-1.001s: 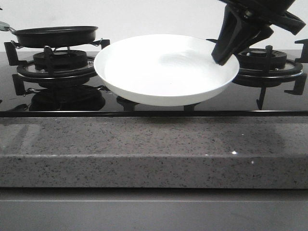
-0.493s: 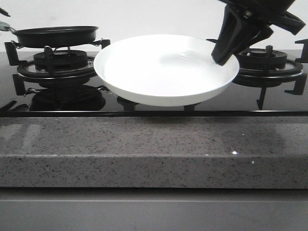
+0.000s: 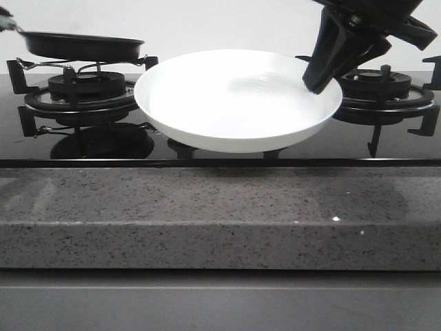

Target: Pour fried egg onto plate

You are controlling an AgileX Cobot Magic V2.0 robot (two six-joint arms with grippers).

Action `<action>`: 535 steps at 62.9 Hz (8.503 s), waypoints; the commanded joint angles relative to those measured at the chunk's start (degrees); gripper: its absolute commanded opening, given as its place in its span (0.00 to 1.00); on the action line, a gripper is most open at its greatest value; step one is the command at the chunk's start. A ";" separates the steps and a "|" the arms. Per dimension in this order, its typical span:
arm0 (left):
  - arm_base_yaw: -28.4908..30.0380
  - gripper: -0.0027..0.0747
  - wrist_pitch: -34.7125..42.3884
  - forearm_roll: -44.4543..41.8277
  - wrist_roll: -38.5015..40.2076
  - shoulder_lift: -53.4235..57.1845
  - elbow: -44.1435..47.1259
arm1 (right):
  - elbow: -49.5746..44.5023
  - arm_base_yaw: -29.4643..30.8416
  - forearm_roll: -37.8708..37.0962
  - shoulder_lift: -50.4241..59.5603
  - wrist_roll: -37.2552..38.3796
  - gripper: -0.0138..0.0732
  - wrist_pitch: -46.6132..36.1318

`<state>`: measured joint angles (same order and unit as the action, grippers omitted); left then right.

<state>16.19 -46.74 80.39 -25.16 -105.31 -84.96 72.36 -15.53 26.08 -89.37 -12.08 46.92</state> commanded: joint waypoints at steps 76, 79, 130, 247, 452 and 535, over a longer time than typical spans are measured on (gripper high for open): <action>-55.21 0.01 16.27 -86.67 23.48 28.02 -5.01 | 1.39 0.02 1.94 2.61 -0.39 0.09 -1.83; -57.13 0.01 15.80 -91.52 26.71 28.02 -5.01 | 1.39 0.02 1.94 2.61 -0.39 0.09 -1.83; -76.65 0.01 3.53 -130.01 54.29 27.92 -5.01 | 1.39 0.02 1.94 2.61 -0.39 0.09 -1.83; -0.59 0.01 2.05 14.30 -14.97 3.72 6.29 | 1.39 0.02 1.94 2.61 -0.39 0.09 -1.11; -31.61 0.01 30.71 -42.89 -14.80 59.09 44.13 | 1.39 0.02 1.94 2.61 -0.39 0.09 -1.05; -40.35 0.01 40.55 -43.00 -14.80 61.08 50.73 | 44.30 5.74 2.26 -26.17 4.39 0.09 10.15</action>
<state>-23.68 -10.12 36.52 -40.40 -44.39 -32.67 114.13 -10.08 27.56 -117.56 -7.86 58.68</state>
